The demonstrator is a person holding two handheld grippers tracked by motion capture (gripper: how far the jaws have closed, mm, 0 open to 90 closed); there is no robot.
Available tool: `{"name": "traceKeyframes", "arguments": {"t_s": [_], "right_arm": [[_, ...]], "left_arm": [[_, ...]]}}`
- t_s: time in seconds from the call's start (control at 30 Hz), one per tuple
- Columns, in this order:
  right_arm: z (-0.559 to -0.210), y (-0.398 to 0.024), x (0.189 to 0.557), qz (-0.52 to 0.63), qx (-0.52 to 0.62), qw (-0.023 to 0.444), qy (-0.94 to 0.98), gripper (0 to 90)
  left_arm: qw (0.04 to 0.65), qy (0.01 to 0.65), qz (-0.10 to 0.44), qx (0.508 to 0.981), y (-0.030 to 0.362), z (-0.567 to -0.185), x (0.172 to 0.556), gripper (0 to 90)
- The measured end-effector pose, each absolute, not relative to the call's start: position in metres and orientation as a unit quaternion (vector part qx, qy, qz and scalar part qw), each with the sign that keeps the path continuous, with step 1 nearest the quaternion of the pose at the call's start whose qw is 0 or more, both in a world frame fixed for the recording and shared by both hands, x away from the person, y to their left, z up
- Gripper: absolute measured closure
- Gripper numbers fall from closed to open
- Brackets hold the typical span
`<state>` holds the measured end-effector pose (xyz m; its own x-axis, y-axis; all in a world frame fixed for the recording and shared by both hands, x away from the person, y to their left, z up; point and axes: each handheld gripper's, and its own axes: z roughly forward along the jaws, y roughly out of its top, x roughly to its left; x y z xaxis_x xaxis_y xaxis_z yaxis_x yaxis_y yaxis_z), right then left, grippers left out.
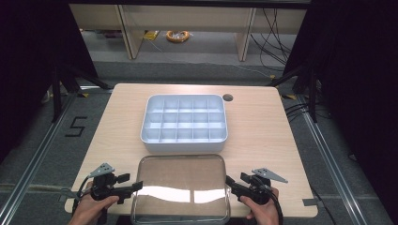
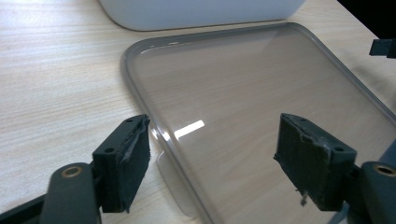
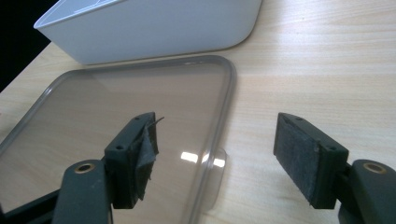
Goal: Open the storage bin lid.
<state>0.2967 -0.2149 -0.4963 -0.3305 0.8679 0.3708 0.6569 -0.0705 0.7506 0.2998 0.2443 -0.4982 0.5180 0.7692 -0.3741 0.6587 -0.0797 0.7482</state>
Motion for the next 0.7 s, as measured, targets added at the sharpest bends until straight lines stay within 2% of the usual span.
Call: {"name": "traceKeyframes", "arguments": {"t_s": [0.7], "right_arm": [[-0.494, -0.226, 0.25, 0.445, 0.539, 0.149, 0.699, 27.7]], "left_arm": [[0.471, 0.461, 0.051, 0.75, 0.245, -0.493, 0.271, 19.7]]}}
